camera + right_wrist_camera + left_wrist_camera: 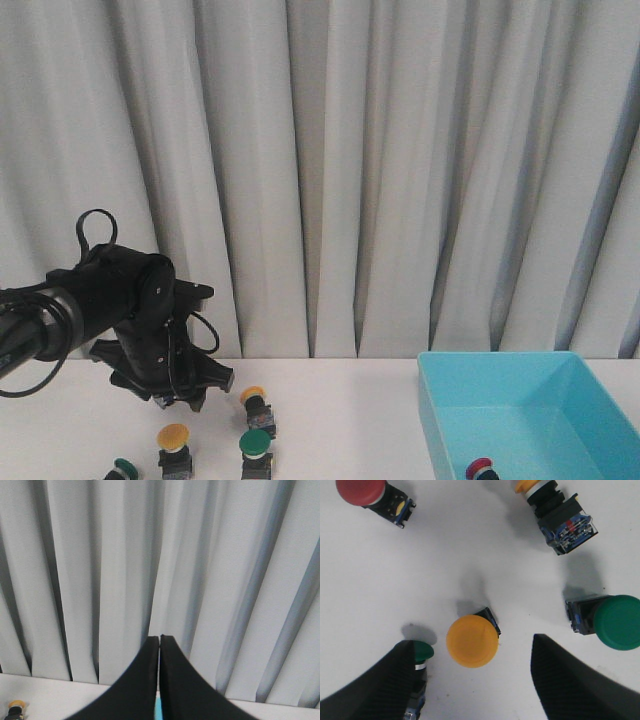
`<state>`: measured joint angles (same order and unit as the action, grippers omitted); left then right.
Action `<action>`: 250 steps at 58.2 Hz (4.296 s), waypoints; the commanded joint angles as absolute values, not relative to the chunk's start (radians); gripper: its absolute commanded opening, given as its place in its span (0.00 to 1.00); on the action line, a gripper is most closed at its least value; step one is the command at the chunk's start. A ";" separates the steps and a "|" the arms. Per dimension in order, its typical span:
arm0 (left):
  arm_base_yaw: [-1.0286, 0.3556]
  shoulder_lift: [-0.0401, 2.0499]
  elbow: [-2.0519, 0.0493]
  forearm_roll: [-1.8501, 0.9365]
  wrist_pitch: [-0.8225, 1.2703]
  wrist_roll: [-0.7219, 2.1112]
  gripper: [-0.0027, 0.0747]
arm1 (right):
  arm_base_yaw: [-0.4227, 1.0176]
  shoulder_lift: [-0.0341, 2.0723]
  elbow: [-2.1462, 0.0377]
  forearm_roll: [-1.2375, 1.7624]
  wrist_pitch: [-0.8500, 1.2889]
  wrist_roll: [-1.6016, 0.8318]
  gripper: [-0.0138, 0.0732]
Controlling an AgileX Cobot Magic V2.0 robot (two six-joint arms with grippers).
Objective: Pick red and yellow buttons and place in box
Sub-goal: 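Lower the left gripper onto the yellow-capped button and close it, then lift the yellow button with the left gripper toward the right gripper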
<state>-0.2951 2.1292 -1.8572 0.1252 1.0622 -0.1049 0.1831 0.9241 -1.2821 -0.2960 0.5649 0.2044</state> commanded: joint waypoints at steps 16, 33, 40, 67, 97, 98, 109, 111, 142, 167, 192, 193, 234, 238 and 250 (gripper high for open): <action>-0.292 2.107 -1.889 0.128 1.043 -0.118 0.81 | 0.182 0.916 -1.307 -0.311 0.498 0.193 0.15; -0.292 2.145 -1.889 0.128 1.047 -0.118 0.80 | 0.182 0.916 -1.307 -0.311 0.498 0.193 0.15; -0.292 2.155 -1.889 0.128 1.055 -0.118 0.80 | 0.182 0.916 -1.307 -0.311 0.498 0.193 0.15; -0.292 2.196 -1.889 0.128 1.045 -0.118 0.80 | 0.182 0.916 -1.307 -0.311 0.498 0.193 0.15; -0.278 2.217 -1.890 0.125 1.013 -0.118 0.80 | 0.182 0.916 -1.307 -0.311 0.498 0.193 0.15; -0.274 2.217 -1.890 0.123 1.010 -0.118 0.80 | 0.182 0.916 -1.307 -0.311 0.498 0.193 0.15; -0.260 2.217 -1.890 0.112 1.002 -0.119 0.78 | 0.182 0.916 -1.307 -0.311 0.498 0.193 0.15; -0.259 2.217 -1.890 0.108 0.999 -0.118 0.77 | 0.182 0.916 -1.307 -0.311 0.498 0.193 0.15; -0.257 2.217 -1.890 0.006 0.991 -0.056 0.10 | 0.182 0.916 -1.307 -0.311 0.498 0.193 0.15; -0.258 2.175 -2.002 -0.027 1.070 -0.054 0.03 | 0.182 0.928 -1.307 -0.311 0.498 0.193 0.15; -0.281 1.886 -2.017 -0.170 1.002 0.031 0.03 | 0.182 1.043 -1.307 -0.307 0.478 0.197 0.15; -0.281 1.876 -2.017 -0.184 1.002 0.037 0.03 | 0.182 1.047 -1.307 -0.298 0.467 0.200 0.15; -0.322 1.623 -2.017 -0.560 0.999 0.209 0.03 | 0.182 1.107 -1.307 -0.136 0.384 0.097 0.16; -0.348 1.623 -2.017 -0.560 0.987 0.209 0.03 | 0.183 1.137 -1.307 -0.125 0.381 -0.107 0.20; -0.424 1.623 -2.017 -0.561 0.912 0.208 0.04 | 0.326 1.197 -1.307 -0.095 0.377 -0.461 0.50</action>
<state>-0.3931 1.6706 -1.9862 -0.5156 1.0197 0.2071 0.2604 1.1987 -1.2787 -0.1005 0.4634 -0.3328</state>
